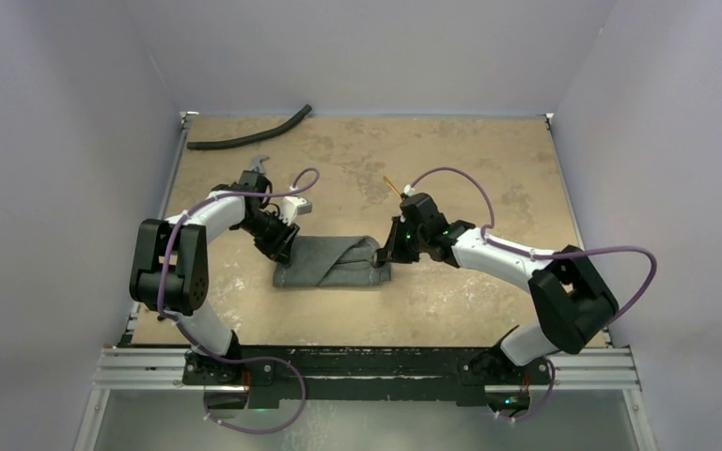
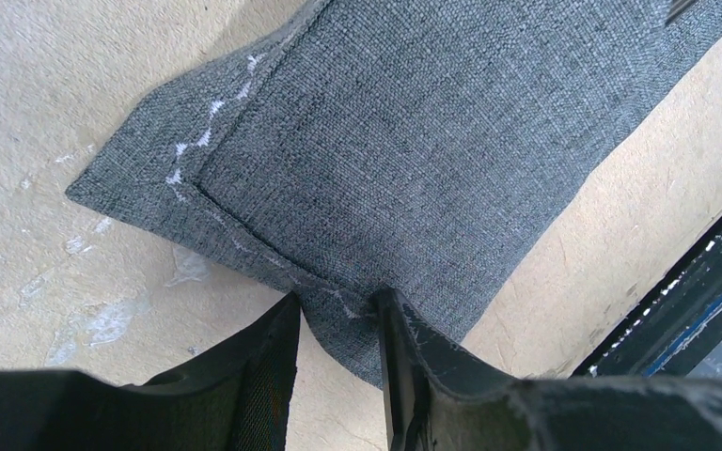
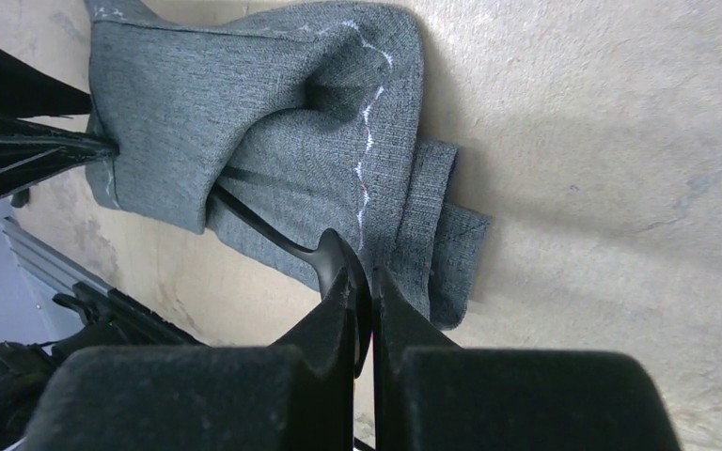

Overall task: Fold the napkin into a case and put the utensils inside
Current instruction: Insert the spoon into the folded napkin.

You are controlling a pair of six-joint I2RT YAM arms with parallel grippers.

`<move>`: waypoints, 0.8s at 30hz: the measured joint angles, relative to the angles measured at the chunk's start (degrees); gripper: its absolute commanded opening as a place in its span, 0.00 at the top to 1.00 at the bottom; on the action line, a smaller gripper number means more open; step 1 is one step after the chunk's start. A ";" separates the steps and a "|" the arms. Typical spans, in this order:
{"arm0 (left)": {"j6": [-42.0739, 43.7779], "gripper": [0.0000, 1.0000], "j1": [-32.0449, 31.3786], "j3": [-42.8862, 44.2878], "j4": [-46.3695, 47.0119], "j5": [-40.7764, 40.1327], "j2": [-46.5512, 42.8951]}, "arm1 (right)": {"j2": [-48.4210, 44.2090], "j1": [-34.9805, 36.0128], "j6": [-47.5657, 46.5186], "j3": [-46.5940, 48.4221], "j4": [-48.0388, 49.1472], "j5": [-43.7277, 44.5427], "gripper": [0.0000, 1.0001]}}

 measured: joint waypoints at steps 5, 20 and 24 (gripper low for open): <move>0.13 0.66 0.00 0.00 -0.70 0.07 -0.02 | 2.71 1.55 1.40 0.13 1.22 0.96 0.92; 0.48 0.68 0.00 0.00 -2.16 0.13 -0.02 | 6.95 3.13 0.90 3.58 0.79 3.04 0.29; 0.63 0.68 0.13 0.24 -3.41 0.20 -0.02 | 4.68 1.86 -1.40 4.50 -3.15 3.37 0.25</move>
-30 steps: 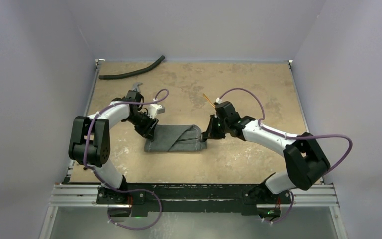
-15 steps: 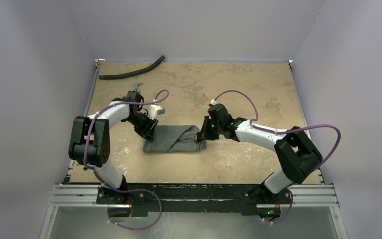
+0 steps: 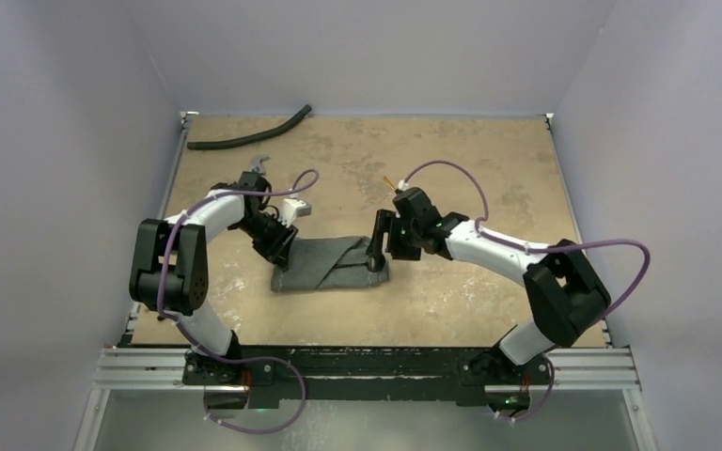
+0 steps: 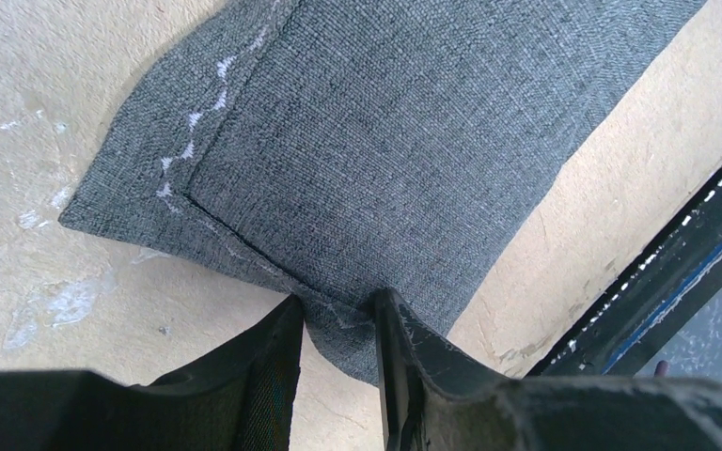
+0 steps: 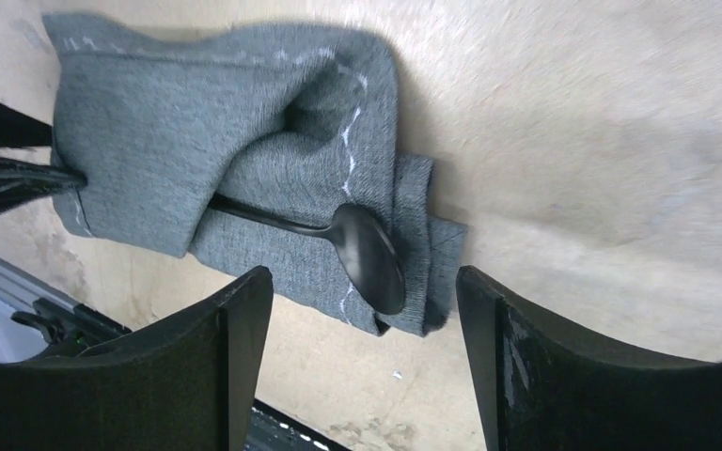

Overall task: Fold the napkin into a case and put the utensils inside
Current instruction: Insert the spoon into the folded napkin, then pick up the spoon from the center of the board.

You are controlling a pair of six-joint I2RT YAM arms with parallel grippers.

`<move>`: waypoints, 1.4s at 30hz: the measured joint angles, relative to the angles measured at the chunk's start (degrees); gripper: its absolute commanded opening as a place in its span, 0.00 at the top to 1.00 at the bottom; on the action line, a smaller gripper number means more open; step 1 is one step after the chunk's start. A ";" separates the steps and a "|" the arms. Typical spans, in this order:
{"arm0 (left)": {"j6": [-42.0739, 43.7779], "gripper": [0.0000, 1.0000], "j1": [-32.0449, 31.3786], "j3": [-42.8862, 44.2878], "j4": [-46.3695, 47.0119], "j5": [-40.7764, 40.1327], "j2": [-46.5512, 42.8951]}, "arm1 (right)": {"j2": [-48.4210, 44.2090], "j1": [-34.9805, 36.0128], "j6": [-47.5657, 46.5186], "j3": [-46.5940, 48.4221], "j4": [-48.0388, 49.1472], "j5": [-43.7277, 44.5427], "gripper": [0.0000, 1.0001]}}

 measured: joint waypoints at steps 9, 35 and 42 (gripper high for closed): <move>1.46 0.66 1.81 5.64 -5.97 1.03 0.00 | -7.52 -13.55 -6.03 3.02 -3.65 2.49 0.26; 1.22 0.64 2.23 3.41 -5.68 0.57 -0.96 | 8.33 -26.40 -1.77 -2.78 13.97 -5.42 0.76; 0.79 0.67 2.23 2.25 -2.75 0.24 0.94 | 9.51 -27.17 -1.44 -2.71 14.40 -6.43 1.00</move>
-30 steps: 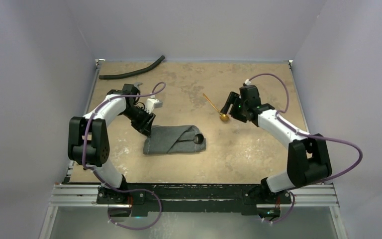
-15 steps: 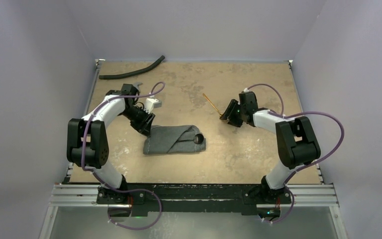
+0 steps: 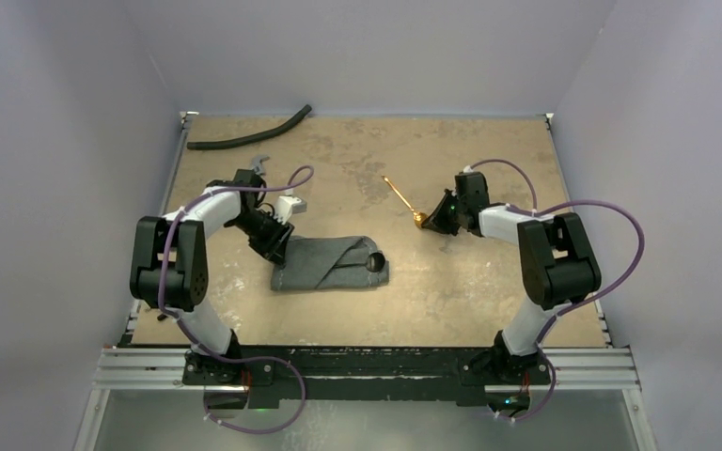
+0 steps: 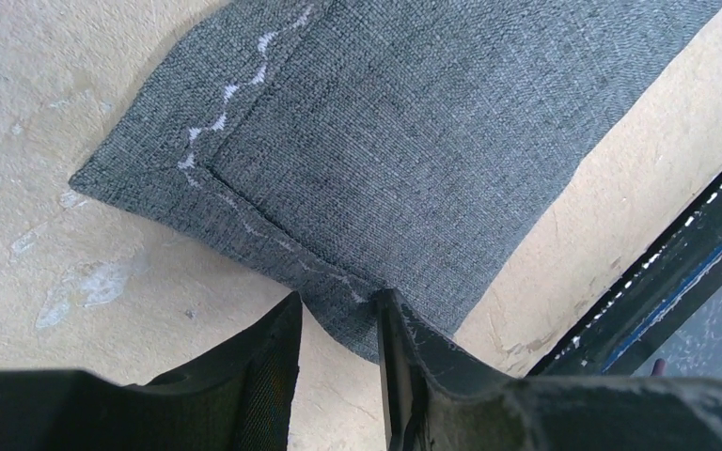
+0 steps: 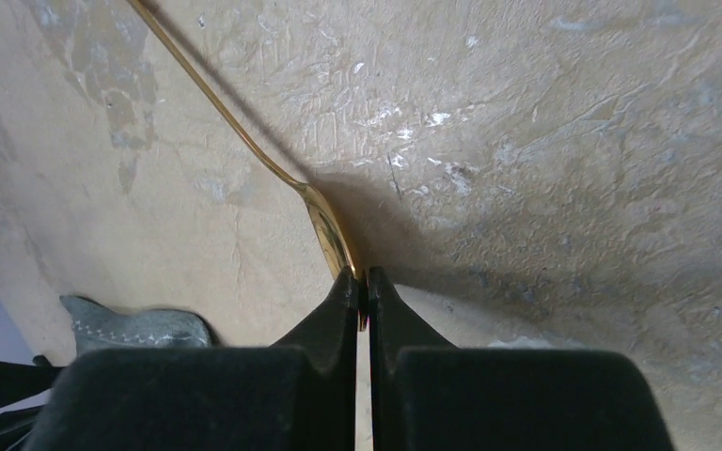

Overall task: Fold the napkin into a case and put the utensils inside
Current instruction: Pick up the spoon from the center of the board, then insert the spoon into the folded napkin.

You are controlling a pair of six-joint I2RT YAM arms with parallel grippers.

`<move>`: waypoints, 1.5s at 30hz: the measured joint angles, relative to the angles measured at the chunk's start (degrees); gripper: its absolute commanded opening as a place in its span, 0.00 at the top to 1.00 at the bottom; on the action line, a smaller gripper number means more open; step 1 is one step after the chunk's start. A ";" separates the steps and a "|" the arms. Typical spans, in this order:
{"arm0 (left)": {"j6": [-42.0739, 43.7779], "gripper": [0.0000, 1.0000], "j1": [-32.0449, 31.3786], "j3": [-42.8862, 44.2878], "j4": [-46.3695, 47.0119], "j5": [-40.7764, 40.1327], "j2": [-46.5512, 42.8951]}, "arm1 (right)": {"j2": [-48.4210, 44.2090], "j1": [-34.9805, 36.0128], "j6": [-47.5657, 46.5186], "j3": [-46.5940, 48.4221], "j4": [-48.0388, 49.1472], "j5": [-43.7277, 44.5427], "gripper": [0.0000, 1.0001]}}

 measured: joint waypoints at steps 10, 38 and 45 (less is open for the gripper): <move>-0.11 0.69 0.00 -0.81 2.14 -0.55 0.85 | -11.52 -0.04 -5.57 0.00 -8.11 1.92 1.00; -1.03 0.74 0.00 -1.53 2.89 -0.55 0.72 | -35.32 11.82 -20.55 -0.83 -46.36 -12.50 1.00; -1.03 0.74 0.00 -1.55 2.91 -0.55 0.63 | -31.98 13.35 -19.87 -1.46 -44.11 -12.48 1.00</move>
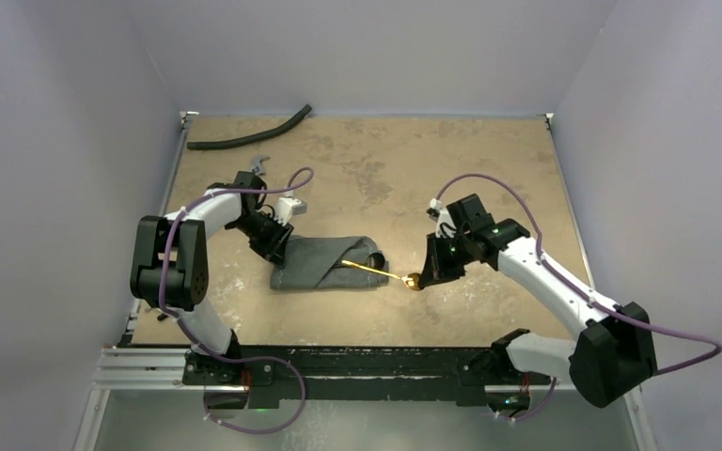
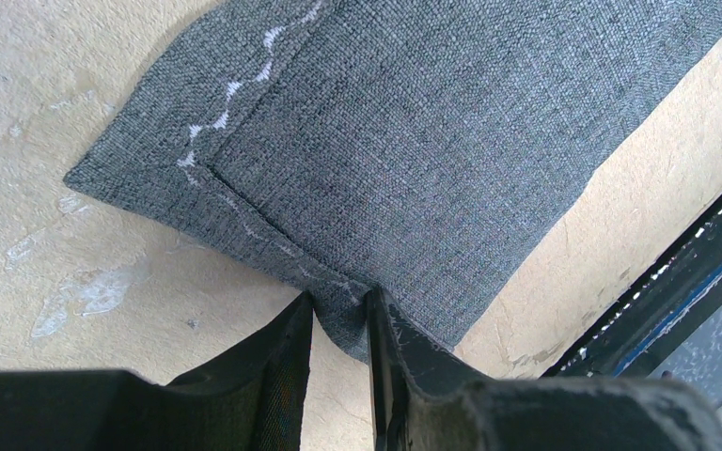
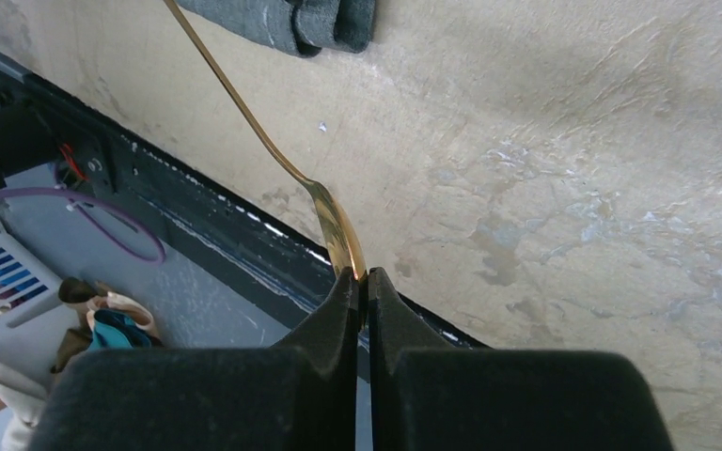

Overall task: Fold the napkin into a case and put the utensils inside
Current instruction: Insert the spoon into the folded napkin.

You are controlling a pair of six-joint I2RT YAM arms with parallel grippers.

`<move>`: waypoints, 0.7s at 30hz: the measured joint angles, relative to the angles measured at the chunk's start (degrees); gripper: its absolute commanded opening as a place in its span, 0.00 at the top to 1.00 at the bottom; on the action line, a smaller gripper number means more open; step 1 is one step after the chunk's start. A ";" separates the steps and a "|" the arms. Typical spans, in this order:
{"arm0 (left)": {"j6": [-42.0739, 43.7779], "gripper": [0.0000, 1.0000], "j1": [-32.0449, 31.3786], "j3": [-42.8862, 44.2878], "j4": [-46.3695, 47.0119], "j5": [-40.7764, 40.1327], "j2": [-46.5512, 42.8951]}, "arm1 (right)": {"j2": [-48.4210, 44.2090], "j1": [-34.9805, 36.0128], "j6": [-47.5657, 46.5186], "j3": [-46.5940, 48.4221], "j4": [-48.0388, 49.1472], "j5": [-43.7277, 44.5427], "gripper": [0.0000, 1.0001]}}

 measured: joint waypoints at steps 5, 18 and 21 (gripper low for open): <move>0.00 0.75 0.00 0.00 -0.02 0.02 -0.02 | 3.26 2.29 0.70 -1.64 2.49 0.00 1.00; 0.04 0.76 0.00 -0.07 0.00 0.02 -0.02 | 9.99 4.90 1.55 -2.05 8.04 0.07 1.00; 0.04 0.77 0.00 -0.09 0.00 0.02 -0.02 | 12.09 6.12 2.05 -1.64 9.29 0.07 1.00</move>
